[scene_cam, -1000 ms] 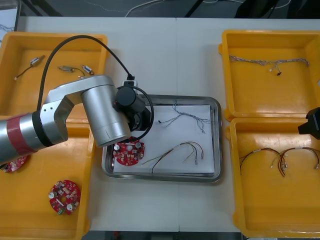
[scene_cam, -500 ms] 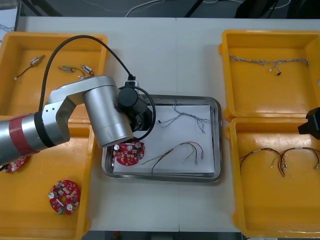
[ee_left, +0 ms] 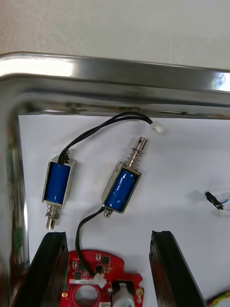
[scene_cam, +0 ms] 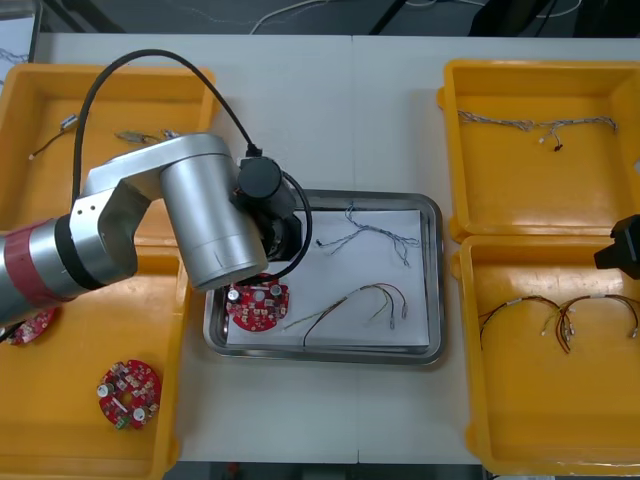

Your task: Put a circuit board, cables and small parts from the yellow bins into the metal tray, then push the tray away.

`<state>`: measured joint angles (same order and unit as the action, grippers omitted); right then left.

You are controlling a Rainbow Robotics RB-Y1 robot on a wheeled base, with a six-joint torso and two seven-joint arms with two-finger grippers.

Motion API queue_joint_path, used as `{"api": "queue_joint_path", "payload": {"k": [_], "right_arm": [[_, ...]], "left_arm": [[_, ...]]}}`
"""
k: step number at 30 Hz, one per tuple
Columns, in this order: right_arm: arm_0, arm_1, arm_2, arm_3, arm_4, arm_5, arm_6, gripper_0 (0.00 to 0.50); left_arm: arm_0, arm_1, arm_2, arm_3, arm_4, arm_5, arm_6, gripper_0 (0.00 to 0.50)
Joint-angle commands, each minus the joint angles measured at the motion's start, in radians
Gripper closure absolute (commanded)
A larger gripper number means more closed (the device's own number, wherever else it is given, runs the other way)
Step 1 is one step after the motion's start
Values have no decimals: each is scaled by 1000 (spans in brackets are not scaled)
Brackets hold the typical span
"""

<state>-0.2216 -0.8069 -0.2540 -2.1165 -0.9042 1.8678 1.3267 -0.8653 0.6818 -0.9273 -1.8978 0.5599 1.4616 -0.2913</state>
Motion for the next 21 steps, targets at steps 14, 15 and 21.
{"api": "queue_joint_path", "payload": {"k": [14, 15, 21], "right_arm": [[-87, -34, 70, -137, -168, 52, 23, 0], [-91, -34, 84, -152, -168, 52, 23, 0], [-143, -38, 206, -207, -173, 52, 31, 0]], "left_arm": [[-41, 100, 315, -171, 213, 293, -89, 0], [-41, 114, 341, -179, 236, 316, -108, 0], [-35, 193, 467, -201, 364, 408, -195, 0]]}}
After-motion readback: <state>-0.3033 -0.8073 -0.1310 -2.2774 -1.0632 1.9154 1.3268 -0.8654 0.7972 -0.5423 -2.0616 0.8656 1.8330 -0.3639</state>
